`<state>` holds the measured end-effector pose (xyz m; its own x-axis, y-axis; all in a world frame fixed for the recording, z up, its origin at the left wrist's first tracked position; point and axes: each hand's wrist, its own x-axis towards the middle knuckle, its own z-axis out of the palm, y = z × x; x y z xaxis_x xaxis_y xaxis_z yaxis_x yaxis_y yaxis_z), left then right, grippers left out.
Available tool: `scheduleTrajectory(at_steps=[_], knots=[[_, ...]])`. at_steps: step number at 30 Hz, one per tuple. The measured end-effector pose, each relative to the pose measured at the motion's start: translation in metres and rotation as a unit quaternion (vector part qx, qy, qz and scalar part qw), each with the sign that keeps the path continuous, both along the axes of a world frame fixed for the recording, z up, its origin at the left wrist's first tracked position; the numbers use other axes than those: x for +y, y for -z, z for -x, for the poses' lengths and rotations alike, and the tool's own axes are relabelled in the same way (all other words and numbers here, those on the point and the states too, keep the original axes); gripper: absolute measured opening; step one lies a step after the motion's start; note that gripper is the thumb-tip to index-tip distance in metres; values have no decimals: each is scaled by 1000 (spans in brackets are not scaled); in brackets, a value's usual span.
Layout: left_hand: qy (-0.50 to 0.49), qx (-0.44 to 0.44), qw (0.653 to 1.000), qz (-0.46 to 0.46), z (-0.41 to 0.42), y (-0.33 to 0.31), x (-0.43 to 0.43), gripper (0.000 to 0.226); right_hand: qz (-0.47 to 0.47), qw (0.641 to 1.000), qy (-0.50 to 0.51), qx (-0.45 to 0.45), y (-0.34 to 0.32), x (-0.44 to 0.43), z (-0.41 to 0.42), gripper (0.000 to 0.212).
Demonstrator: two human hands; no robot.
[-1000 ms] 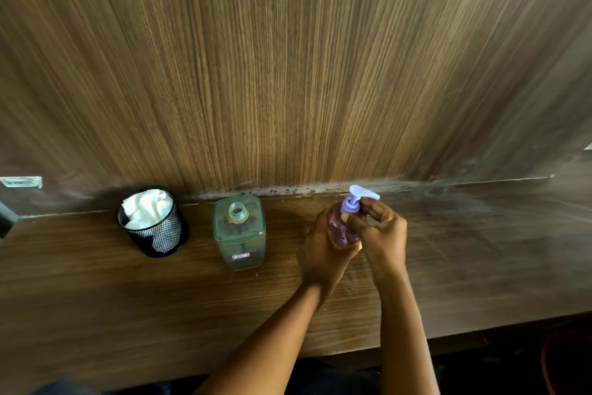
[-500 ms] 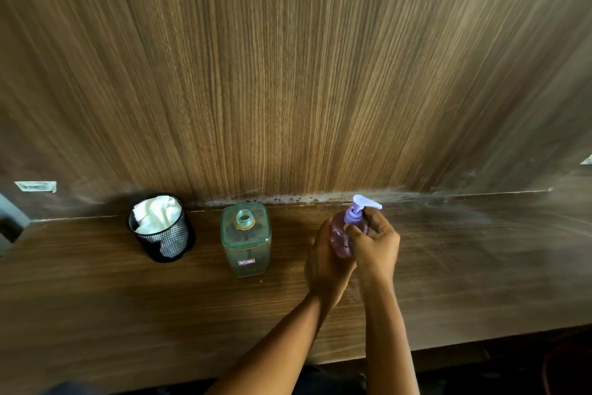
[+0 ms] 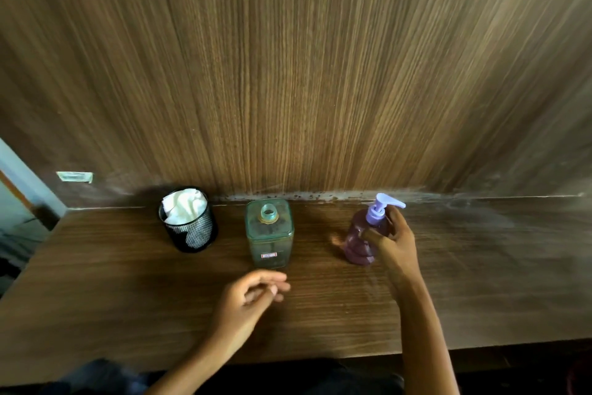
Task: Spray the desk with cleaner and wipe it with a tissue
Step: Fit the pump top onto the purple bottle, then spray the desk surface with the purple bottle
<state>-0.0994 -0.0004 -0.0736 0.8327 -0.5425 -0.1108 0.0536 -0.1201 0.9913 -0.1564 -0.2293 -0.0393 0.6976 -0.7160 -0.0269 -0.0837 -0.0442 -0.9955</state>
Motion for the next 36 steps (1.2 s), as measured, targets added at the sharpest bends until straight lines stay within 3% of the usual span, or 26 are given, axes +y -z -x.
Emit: scheduleTrajectory(at_steps=[5, 13, 15, 16, 18, 19, 21, 24, 26, 31, 36], knots=[[-6, 17, 1000, -18, -13, 8, -9, 26, 73, 995, 34, 58, 2, 0, 2, 42], [-1, 56, 998, -31, -15, 12, -11, 25, 209, 946, 97, 227, 1, 9, -9, 79], [0, 55, 998, -33, -16, 11, -11, 25, 181, 958, 62, 216, 1, 11, -9, 95], [2, 54, 998, -33, -16, 11, -12, 25, 129, 977, 24, 167, 0, 11, -7, 98], [6, 50, 998, -33, -17, 10, -11, 26, 3, 997, -49, 55, 3, 6, -1, 85], [9, 46, 998, -33, -18, 10, -11, 26, -15, 998, -57, 30, 1, 5, 4, 63], [16, 38, 999, -32, -19, 7, -10, 26, 53, 997, -30, 37, -1, 0, 10, 40], [20, 29, 999, -20, -21, 4, -10, 25, 138, 986, 53, 72, 2, -6, 11, 39], [18, 23, 1000, -10, -22, 1, -10, 25, 115, 988, 83, 65, 2, -9, 12, 44], [6, 15, 1000, -8, -26, 0, -9, 26, 8, 999, -25, 19, 0, -4, 13, 75], [-2, 7, 1000, -20, -30, 0, -7, 29, 104, 992, -5, 76, 6, -4, 8, 50]])
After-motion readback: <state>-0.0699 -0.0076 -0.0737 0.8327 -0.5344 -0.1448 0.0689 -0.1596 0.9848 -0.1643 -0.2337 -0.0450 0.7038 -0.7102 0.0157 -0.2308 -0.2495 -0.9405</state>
